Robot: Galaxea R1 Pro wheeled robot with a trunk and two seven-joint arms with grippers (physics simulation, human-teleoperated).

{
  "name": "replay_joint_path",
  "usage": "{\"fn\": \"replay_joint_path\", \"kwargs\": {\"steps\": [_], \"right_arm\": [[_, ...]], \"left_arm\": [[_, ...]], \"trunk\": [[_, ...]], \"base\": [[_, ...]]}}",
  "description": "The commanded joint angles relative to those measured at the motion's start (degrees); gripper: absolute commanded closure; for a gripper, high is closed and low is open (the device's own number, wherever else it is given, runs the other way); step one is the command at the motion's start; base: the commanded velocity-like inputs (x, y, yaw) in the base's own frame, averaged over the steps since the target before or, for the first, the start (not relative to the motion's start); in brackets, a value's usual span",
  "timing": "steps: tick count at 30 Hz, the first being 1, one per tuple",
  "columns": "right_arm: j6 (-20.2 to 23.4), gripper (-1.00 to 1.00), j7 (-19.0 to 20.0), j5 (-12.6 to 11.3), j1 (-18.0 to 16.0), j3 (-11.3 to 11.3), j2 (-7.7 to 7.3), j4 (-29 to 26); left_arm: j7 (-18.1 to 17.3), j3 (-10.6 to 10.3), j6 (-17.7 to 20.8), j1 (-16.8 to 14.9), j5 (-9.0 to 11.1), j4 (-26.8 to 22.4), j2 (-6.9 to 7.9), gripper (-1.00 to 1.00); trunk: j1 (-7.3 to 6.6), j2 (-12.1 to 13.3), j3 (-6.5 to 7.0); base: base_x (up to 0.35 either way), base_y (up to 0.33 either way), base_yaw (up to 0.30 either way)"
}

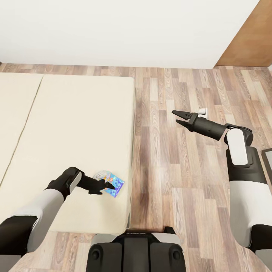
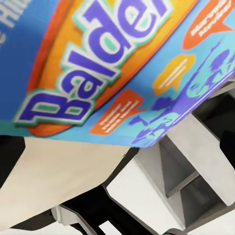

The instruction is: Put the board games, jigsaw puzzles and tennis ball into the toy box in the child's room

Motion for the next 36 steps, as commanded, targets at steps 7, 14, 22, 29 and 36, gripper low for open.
{"fn": "replay_joint_path", "kwargs": {"steps": [7, 14, 22, 29, 36], "right_arm": [[0.2, -1.00, 0.5, 0.5, 0.0, -0.1, 0.04, 0.0], [0.2, -1.00, 0.5, 0.5, 0.0, -0.2, -0.01, 0.0], [0.2, -1.00, 0.5, 0.5, 0.0, -0.1, -0.02, 0.0], [0.2, -1.00, 0.5, 0.5, 0.0, -0.1, -0.02, 0.0], [0.2, -1.00, 0.5, 0.5, 0.0, -0.1, -0.01, 0.1]], "left_arm": [[-0.1, -0.1, 0.3, 0.0, 0.3, -0.1, 0.16, -1.00], [0.0, 0.1, 0.3, 0.0, 0.3, -0.1, 0.46, -1.00], [-0.1, -0.1, 0.5, 0.0, 0.2, -2.8, 0.74, -1.00], [0.0, 0.1, 0.7, -0.1, 0.2, -5.6, 2.28, -1.00], [0.1, 0.1, 0.6, -0.2, 0.2, -9.0, 2.58, -1.00]], "trunk": [[0.01, 0.0, -0.03], [0.01, 0.0, -0.03], [0.01, 0.0, -0.03], [0.01, 0.0, -0.03], [0.01, 0.0, -0.03]], "base": [[0.000, 0.139, 0.000], [0.000, 0.079, 0.000], [0.000, 0.007, 0.000], [0.000, 0.000, 0.000], [0.000, 0.000, 0.000]]}}
